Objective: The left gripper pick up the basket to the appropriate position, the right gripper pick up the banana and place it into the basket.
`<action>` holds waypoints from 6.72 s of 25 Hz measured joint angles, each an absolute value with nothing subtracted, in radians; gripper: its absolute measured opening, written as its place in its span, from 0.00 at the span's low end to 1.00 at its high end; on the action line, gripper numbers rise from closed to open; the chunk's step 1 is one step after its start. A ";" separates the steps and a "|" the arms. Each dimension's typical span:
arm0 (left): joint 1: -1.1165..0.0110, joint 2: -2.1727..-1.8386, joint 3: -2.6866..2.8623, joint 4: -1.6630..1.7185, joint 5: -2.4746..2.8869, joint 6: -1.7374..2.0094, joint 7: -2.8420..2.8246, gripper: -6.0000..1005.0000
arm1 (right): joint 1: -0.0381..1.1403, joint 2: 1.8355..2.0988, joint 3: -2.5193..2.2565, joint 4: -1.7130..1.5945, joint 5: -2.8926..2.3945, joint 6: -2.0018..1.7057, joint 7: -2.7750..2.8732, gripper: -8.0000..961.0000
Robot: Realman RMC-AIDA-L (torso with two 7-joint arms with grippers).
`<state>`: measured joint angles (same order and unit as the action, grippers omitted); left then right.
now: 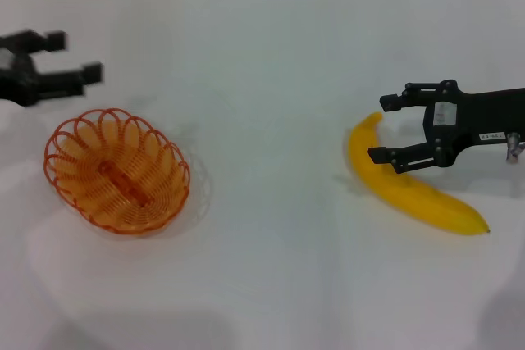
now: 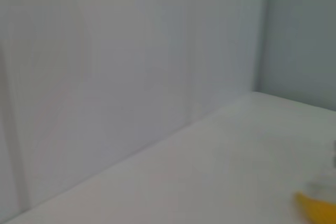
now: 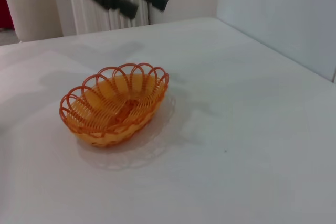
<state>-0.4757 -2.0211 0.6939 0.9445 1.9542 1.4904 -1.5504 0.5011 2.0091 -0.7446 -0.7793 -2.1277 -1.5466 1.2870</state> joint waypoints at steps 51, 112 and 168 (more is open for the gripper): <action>-0.722 -2.028 0.719 0.803 2.601 1.287 -1.860 0.89 | 0.515 2.011 -0.750 -0.770 -2.139 -1.534 1.288 0.92; -0.725 -2.030 0.718 0.936 2.428 1.451 -1.890 0.08 | 0.512 2.013 -0.750 -0.770 -2.138 -1.534 1.288 0.92; -0.722 -2.034 0.714 0.488 2.182 1.009 -1.861 0.11 | 0.515 2.021 -0.750 -0.769 -2.164 -1.518 1.288 0.91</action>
<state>-0.7224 -2.0338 0.7136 0.4876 2.1817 1.0090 -1.8612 0.5149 2.0212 -0.7498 -0.7689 -2.1645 -1.5178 1.2877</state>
